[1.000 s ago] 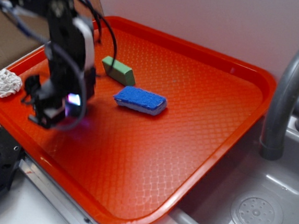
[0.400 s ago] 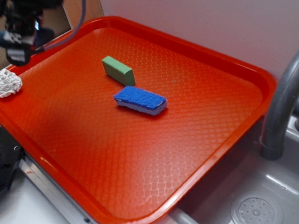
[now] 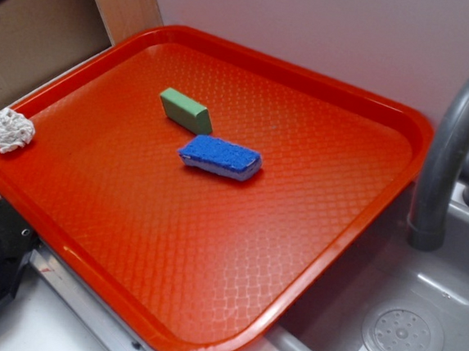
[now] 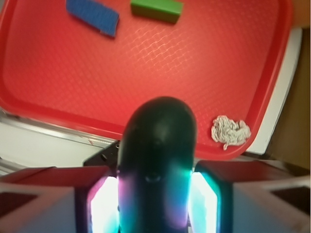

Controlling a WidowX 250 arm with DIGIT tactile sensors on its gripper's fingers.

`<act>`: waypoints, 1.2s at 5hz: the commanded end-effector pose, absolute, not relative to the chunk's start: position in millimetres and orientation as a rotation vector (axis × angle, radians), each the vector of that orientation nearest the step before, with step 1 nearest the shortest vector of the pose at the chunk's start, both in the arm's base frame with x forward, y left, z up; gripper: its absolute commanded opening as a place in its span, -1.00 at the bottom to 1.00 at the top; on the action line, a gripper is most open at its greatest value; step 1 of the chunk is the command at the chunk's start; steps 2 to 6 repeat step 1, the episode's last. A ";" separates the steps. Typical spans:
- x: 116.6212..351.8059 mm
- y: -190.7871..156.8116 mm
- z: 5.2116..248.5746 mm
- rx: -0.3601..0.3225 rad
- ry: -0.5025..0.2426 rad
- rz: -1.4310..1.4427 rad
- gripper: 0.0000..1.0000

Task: Grab the plastic pickle.

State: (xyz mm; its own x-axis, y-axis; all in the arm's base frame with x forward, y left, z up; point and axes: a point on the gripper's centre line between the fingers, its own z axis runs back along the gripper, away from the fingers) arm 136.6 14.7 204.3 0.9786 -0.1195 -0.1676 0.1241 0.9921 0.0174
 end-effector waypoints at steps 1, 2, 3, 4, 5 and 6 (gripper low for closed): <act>142.5 11.4 215.9 0.033 0.027 -0.136 -1.00; 142.5 11.4 215.9 0.033 0.027 -0.136 -1.00; 142.5 11.4 215.9 0.033 0.027 -0.136 -1.00; 142.5 11.4 215.9 0.033 0.027 -0.136 -1.00; 142.5 11.4 215.9 0.033 0.027 -0.136 -1.00; 142.5 11.4 215.9 0.033 0.027 -0.136 -1.00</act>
